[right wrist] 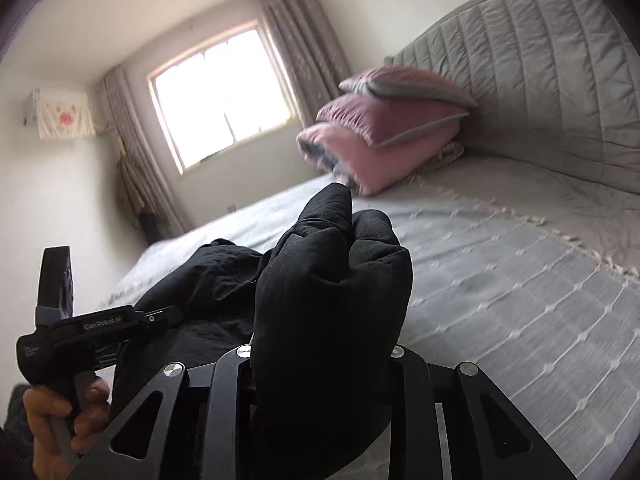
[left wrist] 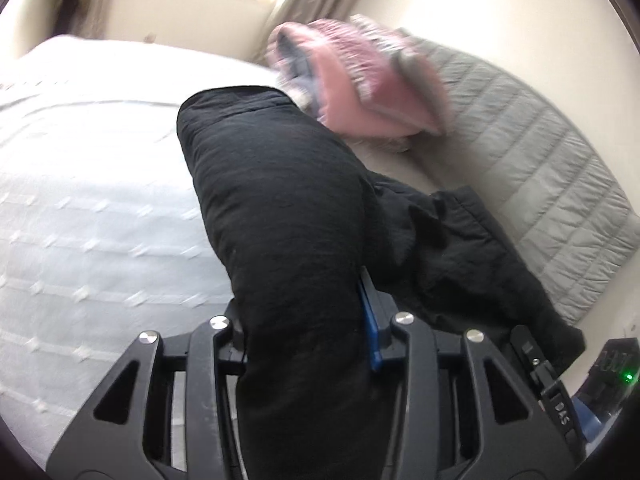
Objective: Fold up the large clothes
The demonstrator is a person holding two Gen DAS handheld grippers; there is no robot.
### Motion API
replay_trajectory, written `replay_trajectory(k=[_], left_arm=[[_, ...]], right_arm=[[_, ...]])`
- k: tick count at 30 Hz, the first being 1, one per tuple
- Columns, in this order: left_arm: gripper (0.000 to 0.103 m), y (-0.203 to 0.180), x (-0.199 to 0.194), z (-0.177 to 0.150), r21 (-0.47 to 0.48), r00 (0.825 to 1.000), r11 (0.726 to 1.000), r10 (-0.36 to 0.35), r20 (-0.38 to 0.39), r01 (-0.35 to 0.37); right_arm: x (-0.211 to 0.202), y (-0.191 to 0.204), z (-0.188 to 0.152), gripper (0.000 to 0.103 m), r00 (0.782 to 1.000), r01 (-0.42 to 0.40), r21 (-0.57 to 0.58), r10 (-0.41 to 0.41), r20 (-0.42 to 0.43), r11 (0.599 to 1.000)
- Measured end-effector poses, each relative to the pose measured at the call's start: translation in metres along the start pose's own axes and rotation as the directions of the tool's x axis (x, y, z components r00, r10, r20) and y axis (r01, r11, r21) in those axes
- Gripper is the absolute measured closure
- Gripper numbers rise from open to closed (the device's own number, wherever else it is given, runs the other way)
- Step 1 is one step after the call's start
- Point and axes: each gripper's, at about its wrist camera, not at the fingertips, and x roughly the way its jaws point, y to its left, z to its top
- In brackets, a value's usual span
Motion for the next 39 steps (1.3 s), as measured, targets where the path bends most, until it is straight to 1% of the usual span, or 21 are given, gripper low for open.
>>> replay_trajectory(k=[4,7,9,10,11,12,13,14,15,17,18,20,22,24,25,27,29,31,33,36,39], left_arm=[[0.060,-0.052,0.049,0.006,-0.017,0.995,0.995,-0.099,-0.007,0.099],[0.057,-0.083,0.109,-0.009,-0.047,0.985,0.985,-0.167,-0.052,0.164],[0.050,-0.086,0.155,-0.034,-0.097,0.972,0.983,-0.170,-0.160,0.156],[0.049,-0.081,0.189,-0.055,-0.151,0.947,0.978,-0.178,-0.269,0.141],[0.045,-0.075,0.204,-0.070,-0.186,0.923,0.974,-0.184,-0.338,0.126],[0.036,-0.064,0.219,-0.087,-0.235,0.905,0.968,-0.180,-0.386,0.092],[0.035,-0.052,0.216,-0.095,-0.295,0.916,0.944,-0.240,-0.320,0.145],[0.035,-0.048,0.213,-0.096,-0.311,0.913,0.935,-0.267,-0.310,0.168],[0.035,-0.045,0.210,-0.094,-0.320,0.906,0.930,-0.283,-0.314,0.180],[0.035,-0.040,0.202,-0.084,-0.324,0.894,0.928,-0.294,-0.337,0.183],[0.035,-0.036,0.197,-0.079,-0.326,0.894,0.929,-0.290,-0.343,0.176],[0.035,-0.030,0.184,-0.065,-0.343,0.901,0.925,-0.284,-0.329,0.166],[0.035,-0.023,0.167,-0.056,-0.371,0.895,0.905,-0.328,-0.302,0.206],[0.035,-0.018,0.145,-0.056,-0.338,0.901,0.919,-0.310,-0.303,0.203],[0.035,-0.017,0.133,-0.056,-0.301,0.909,0.935,-0.283,-0.307,0.189],[0.035,-0.015,0.101,-0.062,-0.174,0.939,0.979,-0.158,-0.306,0.108],[0.035,-0.012,0.068,-0.072,-0.066,0.959,0.997,-0.061,-0.277,0.045],[0.035,-0.009,0.038,-0.089,0.012,0.961,1.000,0.019,-0.276,-0.016],[0.035,-0.019,0.019,-0.098,0.053,0.960,0.999,0.026,-0.278,-0.011],[0.032,-0.038,-0.031,-0.117,0.173,0.972,0.985,0.065,-0.224,-0.026],[0.019,-0.058,-0.083,-0.127,0.278,0.986,0.960,0.086,-0.141,-0.044]], right_arm=[[-0.010,-0.056,0.034,0.076,0.998,0.023,0.020,-0.024,0.061,1.000],[-0.014,-0.104,0.061,0.076,0.994,0.063,0.029,-0.065,0.092,0.998],[-0.009,-0.147,0.072,0.074,0.990,0.108,0.049,-0.112,0.091,0.993],[-0.006,-0.169,0.073,0.072,0.989,0.129,0.073,-0.134,0.067,0.989],[0.003,-0.194,0.072,0.063,0.986,0.162,0.110,-0.165,0.019,0.981],[0.017,-0.225,0.064,0.052,0.974,0.224,0.163,-0.215,-0.071,0.961],[0.031,-0.248,0.055,0.045,0.954,0.281,0.195,-0.253,-0.158,0.939],[0.050,-0.275,0.039,0.028,0.907,0.370,0.214,-0.301,-0.293,0.904],[0.060,-0.293,0.024,0.021,0.880,0.399,0.221,-0.304,-0.364,0.890],[0.051,-0.316,0.005,0.020,0.927,0.301,0.312,-0.200,-0.319,0.901],[0.046,-0.321,0.002,0.020,0.937,0.282,0.349,-0.178,-0.300,0.894],[0.040,-0.321,0.002,0.020,0.940,0.289,0.364,-0.191,-0.282,0.885],[0.039,-0.316,0.007,0.020,0.933,0.318,0.350,-0.224,-0.283,0.881],[0.032,-0.314,0.013,0.020,0.929,0.338,0.372,-0.245,-0.276,0.864],[0.027,-0.315,0.017,0.020,0.932,0.341,0.402,-0.251,-0.262,0.850],[0.011,-0.324,0.019,0.020,0.939,0.338,0.477,-0.257,-0.228,0.811],[-0.006,-0.328,0.018,0.020,0.914,0.405,0.474,-0.324,-0.245,0.782],[-0.022,-0.307,0.021,0.020,0.884,0.467,0.409,-0.395,-0.252,0.784],[-0.048,-0.276,0.020,0.020,0.876,0.481,0.372,-0.431,-0.215,0.794],[-0.090,-0.221,0.012,0.020,0.886,0.461,0.374,-0.442,-0.142,0.805],[-0.112,-0.159,0.001,0.020,0.891,0.453,0.306,-0.440,-0.115,0.837]])
